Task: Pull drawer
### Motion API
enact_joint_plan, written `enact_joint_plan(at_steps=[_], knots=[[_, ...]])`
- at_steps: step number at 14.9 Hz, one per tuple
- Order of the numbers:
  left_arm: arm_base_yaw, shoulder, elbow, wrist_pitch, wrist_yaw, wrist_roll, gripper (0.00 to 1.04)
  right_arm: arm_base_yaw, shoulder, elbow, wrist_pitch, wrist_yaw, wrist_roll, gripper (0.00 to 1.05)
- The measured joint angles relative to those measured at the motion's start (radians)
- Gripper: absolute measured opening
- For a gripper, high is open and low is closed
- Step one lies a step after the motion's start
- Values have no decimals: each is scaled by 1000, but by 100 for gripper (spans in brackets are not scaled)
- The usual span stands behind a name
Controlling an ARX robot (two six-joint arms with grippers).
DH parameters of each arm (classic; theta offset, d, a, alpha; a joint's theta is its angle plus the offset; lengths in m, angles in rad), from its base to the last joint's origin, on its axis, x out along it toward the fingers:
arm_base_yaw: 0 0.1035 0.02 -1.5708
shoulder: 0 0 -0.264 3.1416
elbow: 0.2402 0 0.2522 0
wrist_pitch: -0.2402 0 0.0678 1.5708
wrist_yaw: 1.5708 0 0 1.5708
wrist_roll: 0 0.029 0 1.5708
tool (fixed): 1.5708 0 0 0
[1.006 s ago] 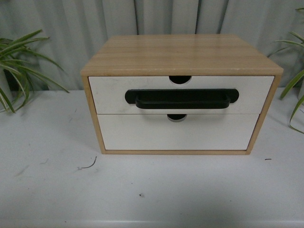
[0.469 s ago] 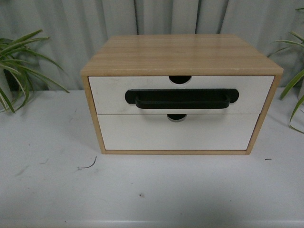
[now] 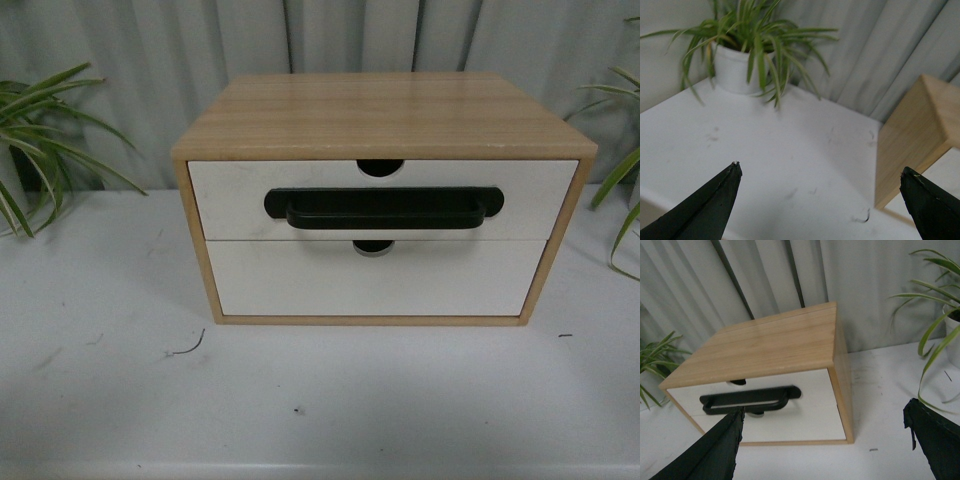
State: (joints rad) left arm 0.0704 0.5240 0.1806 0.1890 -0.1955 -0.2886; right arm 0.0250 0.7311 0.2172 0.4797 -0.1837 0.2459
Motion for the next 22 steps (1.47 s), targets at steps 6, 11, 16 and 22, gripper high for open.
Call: enact_joint_plan(at_steps=[6, 11, 16, 22], knots=[[-143, 783, 388, 452, 144, -39, 98, 145, 723, 472, 201, 97, -126, 98], [-234, 929, 688, 85, 630, 468, 98, 110, 838, 705, -45, -314, -838, 98], [-393, 1019, 933, -599, 715, 1138, 98, 57, 911, 844, -628, -428, -1784, 98], [-504, 1268, 1147, -753, 606, 1350, 98, 95, 1018, 943, -826, -335, -1976, 98]])
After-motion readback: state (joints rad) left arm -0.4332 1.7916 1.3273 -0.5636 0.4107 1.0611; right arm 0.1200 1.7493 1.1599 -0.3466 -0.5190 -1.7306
